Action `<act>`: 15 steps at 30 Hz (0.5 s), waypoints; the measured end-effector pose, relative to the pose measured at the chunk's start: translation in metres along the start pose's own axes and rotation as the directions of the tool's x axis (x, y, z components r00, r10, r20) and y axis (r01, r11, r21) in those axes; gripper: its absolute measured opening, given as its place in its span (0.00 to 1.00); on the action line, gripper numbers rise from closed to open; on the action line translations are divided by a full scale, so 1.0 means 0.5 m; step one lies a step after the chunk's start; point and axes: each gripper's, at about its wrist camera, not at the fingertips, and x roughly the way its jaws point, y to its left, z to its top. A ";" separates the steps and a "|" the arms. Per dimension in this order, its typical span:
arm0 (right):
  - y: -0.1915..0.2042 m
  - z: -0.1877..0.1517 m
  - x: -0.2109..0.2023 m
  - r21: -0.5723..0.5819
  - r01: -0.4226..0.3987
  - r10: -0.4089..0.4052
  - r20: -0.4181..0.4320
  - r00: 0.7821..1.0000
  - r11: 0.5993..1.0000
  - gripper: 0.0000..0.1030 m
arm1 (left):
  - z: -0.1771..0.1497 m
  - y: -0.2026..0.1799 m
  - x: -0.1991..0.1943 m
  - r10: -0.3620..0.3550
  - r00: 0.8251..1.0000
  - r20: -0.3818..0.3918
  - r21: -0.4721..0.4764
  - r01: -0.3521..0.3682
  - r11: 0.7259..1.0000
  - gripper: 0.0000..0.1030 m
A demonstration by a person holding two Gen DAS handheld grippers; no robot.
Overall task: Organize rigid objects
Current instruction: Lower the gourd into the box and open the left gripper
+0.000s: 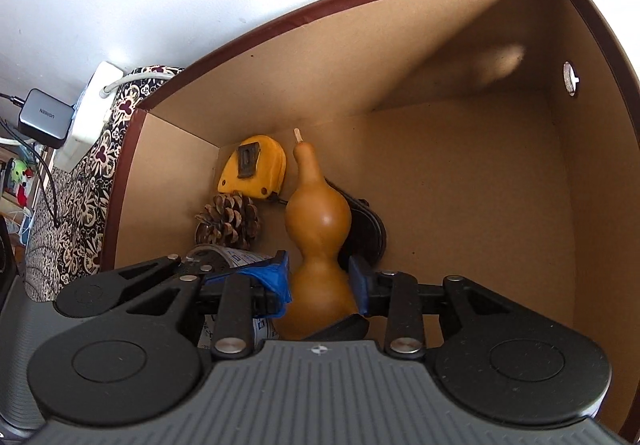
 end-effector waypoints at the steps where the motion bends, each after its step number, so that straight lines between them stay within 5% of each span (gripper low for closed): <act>1: -0.003 0.000 -0.002 0.007 -0.004 0.004 0.005 1.000 1.000 0.17 | -0.001 -0.002 0.000 0.000 1.000 0.001 0.002 0.000 1.000 0.59; 15: -0.025 -0.013 -0.051 -0.001 -0.009 0.009 0.176 0.984 1.000 0.16 | -0.015 -0.019 0.018 0.039 0.999 0.020 0.052 -0.040 0.998 0.61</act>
